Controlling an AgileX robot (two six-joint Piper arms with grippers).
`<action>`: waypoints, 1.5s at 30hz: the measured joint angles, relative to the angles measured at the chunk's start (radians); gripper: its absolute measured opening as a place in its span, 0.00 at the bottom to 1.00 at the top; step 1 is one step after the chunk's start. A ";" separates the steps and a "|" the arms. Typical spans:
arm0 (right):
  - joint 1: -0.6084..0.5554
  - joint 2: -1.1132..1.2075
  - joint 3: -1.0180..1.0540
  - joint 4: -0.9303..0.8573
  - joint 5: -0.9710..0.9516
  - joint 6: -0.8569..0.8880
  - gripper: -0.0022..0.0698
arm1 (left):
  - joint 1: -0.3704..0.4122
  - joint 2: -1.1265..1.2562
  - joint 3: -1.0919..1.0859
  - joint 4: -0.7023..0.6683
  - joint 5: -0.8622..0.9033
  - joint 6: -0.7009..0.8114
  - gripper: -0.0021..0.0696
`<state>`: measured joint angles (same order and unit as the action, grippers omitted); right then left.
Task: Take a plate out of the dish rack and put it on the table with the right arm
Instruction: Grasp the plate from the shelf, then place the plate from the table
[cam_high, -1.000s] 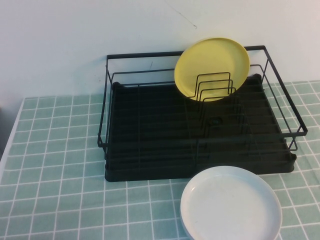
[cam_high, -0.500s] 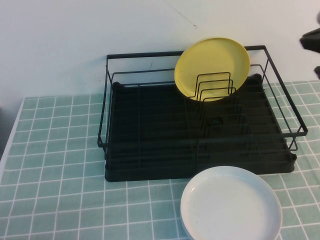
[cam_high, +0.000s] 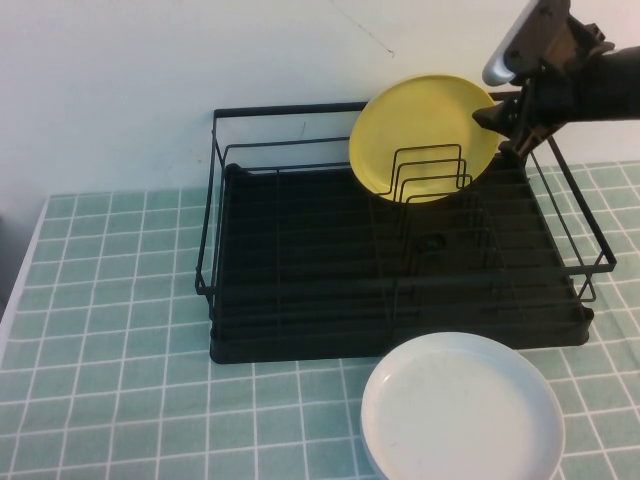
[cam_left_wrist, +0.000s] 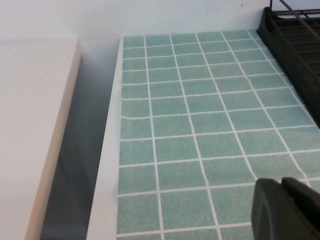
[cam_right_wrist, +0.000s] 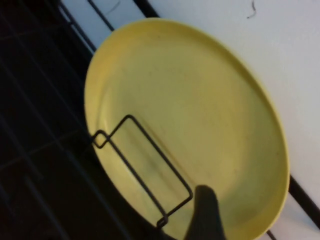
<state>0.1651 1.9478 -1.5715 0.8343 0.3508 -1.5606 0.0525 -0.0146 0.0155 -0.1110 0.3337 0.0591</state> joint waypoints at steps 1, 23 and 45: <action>0.000 0.019 -0.018 0.002 -0.008 0.002 0.70 | 0.000 0.000 0.000 0.000 0.000 0.000 0.02; 0.000 0.291 -0.264 0.063 -0.119 0.005 0.22 | 0.000 0.000 0.000 0.000 0.000 0.000 0.02; 0.000 0.002 -0.265 0.065 -0.082 0.011 0.05 | 0.000 0.000 0.000 0.000 0.000 -0.002 0.02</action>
<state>0.1651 1.9501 -1.8362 0.8991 0.2691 -1.5497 0.0525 -0.0146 0.0155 -0.1110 0.3337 0.0571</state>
